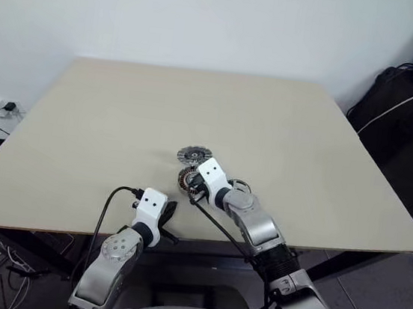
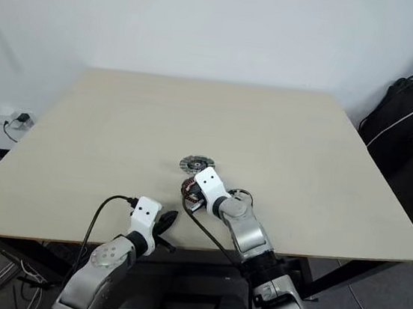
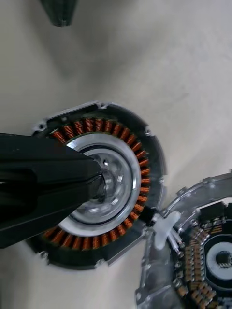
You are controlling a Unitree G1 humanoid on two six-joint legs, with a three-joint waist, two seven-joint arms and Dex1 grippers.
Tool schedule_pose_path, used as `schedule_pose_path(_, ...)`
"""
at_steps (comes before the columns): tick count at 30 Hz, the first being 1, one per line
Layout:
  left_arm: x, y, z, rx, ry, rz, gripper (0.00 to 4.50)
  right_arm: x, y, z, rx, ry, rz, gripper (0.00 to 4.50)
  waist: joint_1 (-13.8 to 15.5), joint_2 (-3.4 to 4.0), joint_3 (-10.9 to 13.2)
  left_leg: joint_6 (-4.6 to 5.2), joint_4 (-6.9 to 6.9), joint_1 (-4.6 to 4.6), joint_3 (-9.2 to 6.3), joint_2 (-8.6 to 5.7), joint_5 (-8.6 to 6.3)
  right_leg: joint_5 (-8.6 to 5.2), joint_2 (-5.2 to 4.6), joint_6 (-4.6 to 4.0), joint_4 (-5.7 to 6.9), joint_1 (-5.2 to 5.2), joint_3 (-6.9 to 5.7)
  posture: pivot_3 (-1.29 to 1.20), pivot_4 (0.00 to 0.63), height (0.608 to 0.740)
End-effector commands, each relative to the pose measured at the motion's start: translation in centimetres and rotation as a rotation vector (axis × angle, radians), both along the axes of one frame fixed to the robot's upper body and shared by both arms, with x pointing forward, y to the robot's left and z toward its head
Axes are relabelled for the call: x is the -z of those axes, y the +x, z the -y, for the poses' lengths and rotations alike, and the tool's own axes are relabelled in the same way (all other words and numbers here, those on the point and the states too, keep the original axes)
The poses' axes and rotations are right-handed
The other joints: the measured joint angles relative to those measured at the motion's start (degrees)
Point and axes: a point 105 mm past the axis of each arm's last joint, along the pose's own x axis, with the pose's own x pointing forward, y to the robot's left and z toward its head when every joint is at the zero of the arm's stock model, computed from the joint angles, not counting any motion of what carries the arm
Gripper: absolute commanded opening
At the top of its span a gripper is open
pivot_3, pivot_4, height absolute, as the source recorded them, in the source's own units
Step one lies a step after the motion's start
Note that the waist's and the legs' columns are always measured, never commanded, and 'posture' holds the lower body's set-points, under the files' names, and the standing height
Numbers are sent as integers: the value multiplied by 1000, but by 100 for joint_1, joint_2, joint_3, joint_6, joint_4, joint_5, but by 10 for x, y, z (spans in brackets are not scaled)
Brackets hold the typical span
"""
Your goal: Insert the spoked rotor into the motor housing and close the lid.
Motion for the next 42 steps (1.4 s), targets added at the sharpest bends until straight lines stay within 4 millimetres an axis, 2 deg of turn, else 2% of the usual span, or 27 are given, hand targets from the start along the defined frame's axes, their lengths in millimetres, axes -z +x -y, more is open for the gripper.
schedule_pose_path(1, -13, 4, 4, 14, -20, 48, 0, -15, 3, -4, 2, 53, 34, 34, 2, 0, 0, 0, 0, 0, 0, 0, 1, -5, 0, 9, 1, 0, 0, 0, 0, 740)
schedule_pose_path(5, -14, 5, 5, 21, -19, 49, 0, -43, 15, -6, 30, 131, 134, 34, 3, 0, 3, 0, 1, -5, 0, 0, 1, -1, 0, 5, 2, -7, 2, 0, 0, 740)
schedule_pose_path(10, -13, 4, 5, 23, -18, 48, 0, -59, 21, -5, 37, 163, 182, 34, 6, -1, 3, 1, 0, -14, 0, -1, 0, 10, 0, -11, -1, -12, 1, 0, 0, 740)
schedule_pose_path(16, -13, 4, 6, 25, -19, 49, 0, -48, 27, -5, 69, 102, 162, 34, 7, -1, 3, 1, 0, -13, 0, -2, 0, 10, 0, -12, -1, -11, 1, 0, 0, 740)
schedule_pose_path(21, -14, 4, 6, 24, -20, 50, 0, -37, 29, -13, 42, 32, 129, 34, -3, 0, 4, 1, 0, -11, 1, -1, 0, 10, 0, -12, 0, -11, 2, 0, 0, 740)
schedule_pose_path(31, -14, 4, 7, 18, -23, 52, 0, -30, 35, -20, 25, -18, 106, 34, 1, 0, 4, 1, 0, -13, 0, -2, 0, 11, 0, -12, -1, -11, 1, 0, 0, 740)
schedule_pose_path(42, -13, 4, 6, 12, -25, 50, 0, -15, 30, -4, 34, -57, 48, 34, 3, 1, 5, 1, 0, -11, 0, -2, 0, 11, 0, -11, 0, -10, 1, 0, 0, 740)
